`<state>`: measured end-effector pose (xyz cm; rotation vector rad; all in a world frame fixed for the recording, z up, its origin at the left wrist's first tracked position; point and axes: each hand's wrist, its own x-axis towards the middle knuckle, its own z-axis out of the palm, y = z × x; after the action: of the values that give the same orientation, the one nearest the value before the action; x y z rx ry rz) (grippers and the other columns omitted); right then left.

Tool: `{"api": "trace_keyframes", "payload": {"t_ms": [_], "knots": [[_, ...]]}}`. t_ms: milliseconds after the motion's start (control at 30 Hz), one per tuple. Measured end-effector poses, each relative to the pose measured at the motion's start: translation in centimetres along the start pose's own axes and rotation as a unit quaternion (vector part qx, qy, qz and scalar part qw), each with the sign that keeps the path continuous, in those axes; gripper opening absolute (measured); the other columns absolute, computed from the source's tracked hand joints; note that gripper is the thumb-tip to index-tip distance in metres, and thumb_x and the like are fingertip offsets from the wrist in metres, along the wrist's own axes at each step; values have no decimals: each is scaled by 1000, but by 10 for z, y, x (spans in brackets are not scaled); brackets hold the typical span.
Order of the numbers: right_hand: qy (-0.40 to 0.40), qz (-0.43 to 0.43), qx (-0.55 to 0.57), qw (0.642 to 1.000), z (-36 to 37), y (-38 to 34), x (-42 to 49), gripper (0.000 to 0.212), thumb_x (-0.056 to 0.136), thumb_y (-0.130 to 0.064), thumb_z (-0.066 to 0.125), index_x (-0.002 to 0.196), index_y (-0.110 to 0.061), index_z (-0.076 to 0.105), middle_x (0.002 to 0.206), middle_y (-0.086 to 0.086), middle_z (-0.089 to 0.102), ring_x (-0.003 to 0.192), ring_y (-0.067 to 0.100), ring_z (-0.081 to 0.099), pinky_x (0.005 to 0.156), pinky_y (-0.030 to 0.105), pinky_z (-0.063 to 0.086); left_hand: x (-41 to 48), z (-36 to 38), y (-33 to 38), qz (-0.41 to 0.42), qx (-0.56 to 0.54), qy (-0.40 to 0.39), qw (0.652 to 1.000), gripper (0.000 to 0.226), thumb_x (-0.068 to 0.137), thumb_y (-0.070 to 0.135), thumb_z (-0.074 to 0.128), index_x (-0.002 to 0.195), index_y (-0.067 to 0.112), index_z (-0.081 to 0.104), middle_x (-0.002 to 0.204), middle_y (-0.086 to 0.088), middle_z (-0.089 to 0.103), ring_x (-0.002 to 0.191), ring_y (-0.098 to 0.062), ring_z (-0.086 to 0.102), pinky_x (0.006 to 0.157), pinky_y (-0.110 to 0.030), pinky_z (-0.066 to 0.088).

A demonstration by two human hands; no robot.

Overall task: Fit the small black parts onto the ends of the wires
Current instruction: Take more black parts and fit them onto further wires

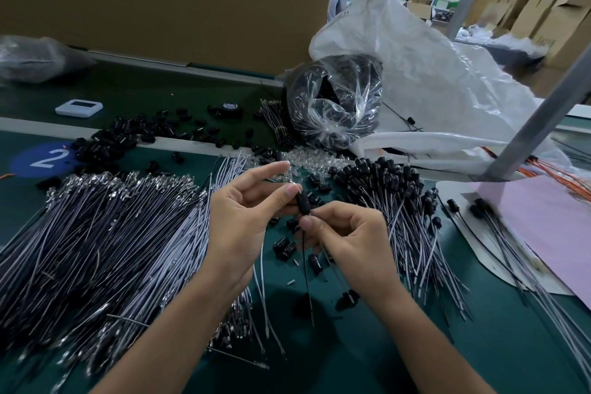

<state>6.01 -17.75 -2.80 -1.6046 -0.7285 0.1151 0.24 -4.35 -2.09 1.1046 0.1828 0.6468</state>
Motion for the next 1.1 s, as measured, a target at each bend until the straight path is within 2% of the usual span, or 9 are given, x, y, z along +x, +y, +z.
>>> {"api": "trace_keyframes", "payload": {"t_ms": [200,433,567,667,800,900,967,1067,1100], "knots": [[46,-18,-20,999,-2,-5,1,26,81,-33,72,98,-14,74,86,0,76,79,16,73,72,32,59,-1,-1,-2,17,25,-11,999,20,67,16,79,86,18,79,83,-9,77,76,-20,75,66,-21,57],[42,-14,-57,997,-4,-3,3,10,83,-9,76,91,-15,77,79,-3,75,74,16,72,70,30,59,-2,0,-7,-14,80,-43,996,15,65,17,80,80,19,81,81,-4,76,75,-16,73,64,-20,57],[39,11,-53,998,-4,-1,4,9,81,-9,78,86,-17,77,68,-2,73,58,10,66,56,19,49,0,-3,-7,-67,68,-74,993,20,60,19,81,80,17,81,83,-5,76,79,-16,74,64,-20,57],[53,21,-43,997,-5,0,3,7,81,-9,77,81,-16,76,57,3,67,47,11,56,48,22,42,-1,-4,-7,-83,67,-89,990,25,56,25,83,80,17,81,83,-4,77,79,-17,74,65,-20,57],[68,11,-21,997,-3,-2,2,9,80,-7,78,74,-14,75,70,7,72,59,38,65,53,43,52,-1,-4,-7,-77,56,-80,992,20,60,23,81,79,17,81,82,-6,76,78,-18,74,64,-20,57],[72,19,-6,997,-2,-4,2,11,79,-1,77,72,-10,74,78,-1,74,64,29,69,59,37,57,-1,-3,-8,-96,21,-72,993,20,58,21,81,77,16,81,82,-7,76,77,-16,73,62,-18,56],[70,35,2,997,-3,-4,2,11,79,-3,77,74,-12,74,77,0,74,62,23,70,58,34,57,-1,-3,-8,-108,2,-72,992,24,54,24,81,77,16,81,83,-7,76,77,-15,73,63,-18,57],[61,57,5,996,-5,-4,2,7,81,-8,77,78,-14,75,71,5,73,61,23,69,58,37,55,0,-3,-8,-101,6,-77,992,28,53,27,82,78,16,81,84,-8,76,77,-15,73,66,-20,58],[55,63,13,996,-6,-4,2,6,81,-9,77,80,-14,75,71,5,74,62,21,69,57,32,55,0,-3,-8,-94,14,-78,992,28,53,28,83,79,17,81,84,-8,77,77,-16,73,67,-21,58]]}}
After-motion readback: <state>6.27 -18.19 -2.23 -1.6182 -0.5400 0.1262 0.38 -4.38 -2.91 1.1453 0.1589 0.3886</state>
